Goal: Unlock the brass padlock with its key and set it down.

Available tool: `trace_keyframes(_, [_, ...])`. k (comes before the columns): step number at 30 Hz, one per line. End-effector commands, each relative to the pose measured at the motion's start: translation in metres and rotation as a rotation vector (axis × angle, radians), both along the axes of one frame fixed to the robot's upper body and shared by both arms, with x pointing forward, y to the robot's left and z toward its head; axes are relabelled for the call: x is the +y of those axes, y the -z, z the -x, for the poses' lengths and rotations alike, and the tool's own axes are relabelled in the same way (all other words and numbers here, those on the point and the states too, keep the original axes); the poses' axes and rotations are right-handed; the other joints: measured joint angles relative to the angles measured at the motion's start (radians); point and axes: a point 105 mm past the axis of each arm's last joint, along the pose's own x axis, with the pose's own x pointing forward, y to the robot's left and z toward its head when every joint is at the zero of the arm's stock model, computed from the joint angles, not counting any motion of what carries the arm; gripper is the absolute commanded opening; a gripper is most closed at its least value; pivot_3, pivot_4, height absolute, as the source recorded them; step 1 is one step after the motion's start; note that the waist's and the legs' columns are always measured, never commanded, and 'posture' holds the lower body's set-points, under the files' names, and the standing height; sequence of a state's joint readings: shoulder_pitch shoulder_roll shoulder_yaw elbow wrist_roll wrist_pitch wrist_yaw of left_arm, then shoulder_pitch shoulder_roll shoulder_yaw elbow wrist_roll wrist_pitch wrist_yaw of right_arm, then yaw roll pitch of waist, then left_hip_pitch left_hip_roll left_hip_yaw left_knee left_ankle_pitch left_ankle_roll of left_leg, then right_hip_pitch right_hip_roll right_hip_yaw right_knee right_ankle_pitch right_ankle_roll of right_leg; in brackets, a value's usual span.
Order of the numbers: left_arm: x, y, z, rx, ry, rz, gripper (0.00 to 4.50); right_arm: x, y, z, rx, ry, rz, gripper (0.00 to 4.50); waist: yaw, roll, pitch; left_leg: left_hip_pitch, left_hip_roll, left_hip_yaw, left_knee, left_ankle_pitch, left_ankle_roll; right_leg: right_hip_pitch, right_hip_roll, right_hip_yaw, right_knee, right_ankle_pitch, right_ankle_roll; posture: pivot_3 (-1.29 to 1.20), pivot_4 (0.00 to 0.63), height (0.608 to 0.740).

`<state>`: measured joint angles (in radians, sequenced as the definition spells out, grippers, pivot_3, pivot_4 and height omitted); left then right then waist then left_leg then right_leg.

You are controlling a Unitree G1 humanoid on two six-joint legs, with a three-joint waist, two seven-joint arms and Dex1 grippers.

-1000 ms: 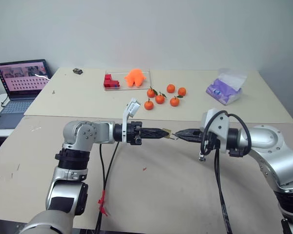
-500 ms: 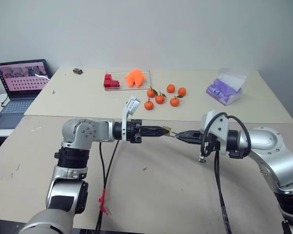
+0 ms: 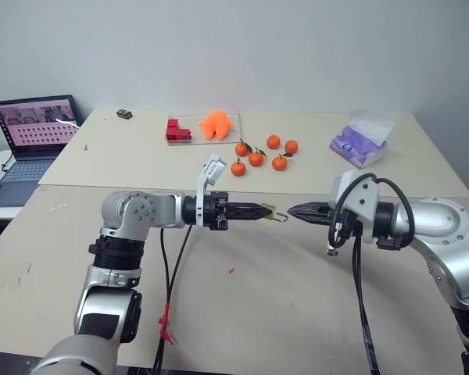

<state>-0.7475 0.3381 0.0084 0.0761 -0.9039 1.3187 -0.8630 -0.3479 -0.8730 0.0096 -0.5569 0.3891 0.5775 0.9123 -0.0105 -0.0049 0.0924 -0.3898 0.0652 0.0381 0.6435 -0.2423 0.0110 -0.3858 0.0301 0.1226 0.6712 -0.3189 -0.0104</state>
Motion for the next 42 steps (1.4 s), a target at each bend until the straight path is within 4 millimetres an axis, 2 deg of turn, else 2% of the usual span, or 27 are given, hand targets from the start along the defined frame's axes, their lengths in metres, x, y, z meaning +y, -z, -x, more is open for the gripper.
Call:
trace_keyframes(1, [-0.003,-0.012,0.0,-0.043,0.019,0.027,0.02,0.001,-0.014,0.006,-0.053,-0.007,-0.004,0.03,0.0,0.0,0.0,0.0,0.0,0.0,0.0,0.0,0.0,0.0,0.0,0.0,0.0,0.0,0.0,0.0,0.15,0.673])
trace_keyframes(12, [-0.003,-0.011,-0.005,-0.052,0.018,0.017,0.02,0.008,-0.001,0.03,0.062,-0.057,0.026,0.03,0.001,0.0,0.0,0.0,0.0,0.0,0.0,0.0,0.0,0.0,0.0,0.0,0.0,0.0,0.0,0.0,0.15,0.673])
trace_keyframes(17, [-0.003,-0.01,-0.005,-0.055,0.022,0.017,0.02,0.007,0.003,0.033,0.081,-0.051,0.036,0.03,-0.001,0.0,0.0,0.0,0.0,0.0,0.0,0.0,0.0,0.0,0.0,0.0,0.0,0.0,0.0,0.0,0.15,0.673])
trace_keyframes(24, [0.001,-0.008,-0.005,-0.054,0.018,0.002,0.02,-0.006,0.008,0.034,0.122,-0.027,0.069,0.03,0.0,-0.001,0.0,0.0,0.0,0.0,0.0,0.0,0.0,0.0,0.0,0.0,-0.001,0.0,0.0,0.0,0.15,0.673])
trace_keyframes(27, [0.009,0.0,-0.004,-0.055,0.004,-0.039,0.02,-0.014,0.001,0.035,0.179,-0.024,0.021,0.03,-0.001,-0.001,0.001,0.0,0.0,0.0,0.0,0.0,0.0,0.0,0.0,0.0,-0.001,0.0,0.0,0.0,0.15,0.673])
trace_keyframes(31, [0.016,0.009,-0.001,-0.058,-0.003,-0.084,0.02,-0.007,-0.013,0.036,0.153,-0.087,-0.046,1.08,-0.003,-0.002,0.001,0.001,0.0,0.0,0.0,0.0,0.0,0.001,0.0,0.0,-0.001,0.0,0.0,0.0,0.15,0.673])
trace_keyframes(36, [0.023,0.016,0.004,-0.031,-0.028,-0.107,0.02,0.002,-0.028,0.029,0.138,-0.092,-0.127,2.83,-0.001,-0.001,0.001,0.001,0.0,0.0,0.0,0.0,0.0,0.001,0.0,0.0,-0.001,0.0,0.0,0.0,0.15,0.673])
trace_keyframes(40, [0.026,0.022,0.014,0.001,-0.035,-0.113,0.02,0.005,-0.032,0.024,0.126,-0.086,-0.144,4.22,-0.001,0.0,0.0,0.0,0.0,0.0,0.0,0.0,0.0,0.001,-0.001,0.0,-0.001,0.0,0.0,0.0,0.15,0.673])
trace_keyframes(42, [0.026,0.028,0.014,0.037,-0.061,-0.126,0.02,0.007,-0.033,0.023,0.125,-0.087,-0.157,4.39,0.0,0.0,0.0,0.0,0.0,0.0,0.0,0.0,0.0,0.001,-0.001,0.0,-0.002,0.0,0.0,0.0,0.15,0.673])
